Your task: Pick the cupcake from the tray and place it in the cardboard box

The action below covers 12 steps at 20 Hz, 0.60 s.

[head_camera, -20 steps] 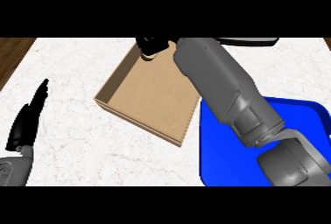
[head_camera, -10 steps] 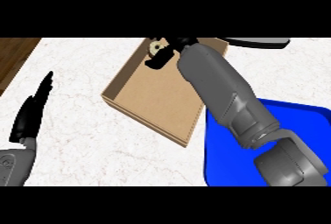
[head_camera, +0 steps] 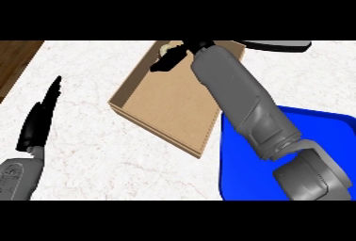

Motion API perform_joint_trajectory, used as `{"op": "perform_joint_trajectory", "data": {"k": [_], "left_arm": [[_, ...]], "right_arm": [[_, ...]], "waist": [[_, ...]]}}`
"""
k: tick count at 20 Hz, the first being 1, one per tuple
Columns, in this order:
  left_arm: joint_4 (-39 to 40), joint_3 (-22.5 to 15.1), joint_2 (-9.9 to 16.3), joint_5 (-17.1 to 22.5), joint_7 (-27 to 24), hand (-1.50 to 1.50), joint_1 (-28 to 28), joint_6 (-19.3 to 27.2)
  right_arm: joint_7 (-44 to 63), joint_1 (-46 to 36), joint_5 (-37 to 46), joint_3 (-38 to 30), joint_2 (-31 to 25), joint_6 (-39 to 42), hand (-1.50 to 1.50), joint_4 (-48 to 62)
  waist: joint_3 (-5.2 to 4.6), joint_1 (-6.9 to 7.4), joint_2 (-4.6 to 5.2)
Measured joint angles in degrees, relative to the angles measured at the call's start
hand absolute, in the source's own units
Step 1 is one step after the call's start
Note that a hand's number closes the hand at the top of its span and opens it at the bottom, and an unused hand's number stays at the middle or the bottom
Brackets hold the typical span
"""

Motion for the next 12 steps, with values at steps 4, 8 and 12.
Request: {"op": "perform_joint_trajectory", "data": {"k": [4, 8, 12], "left_arm": [[-0.1, 0.9, 0.6, 0.6, 0.0, 0.00, 0.5, -0.5], [-0.8, 1.0, 0.1, 0.3, -0.5, 0.00, 2.1, 0.2], [-0.9, 1.6, 0.6, 0.3, 0.0, 0.00, 2.1, 0.1]], "right_arm": [[-3.0, 0.1, -3.9, -4.5, -0.4, -1.6, -1.50, -0.6], [-5.7, 0.3, -7.1, -8.3, -3.3, 0.6, -1.50, -0.4], [-8.0, 1.5, -9.1, -10.9, -7.4, 5.0, -1.50, 0.6]], "waist": [[0.03, -0.84, -0.10], [0.04, -1.41, -0.24], [0.05, -2.16, -0.34]]}}
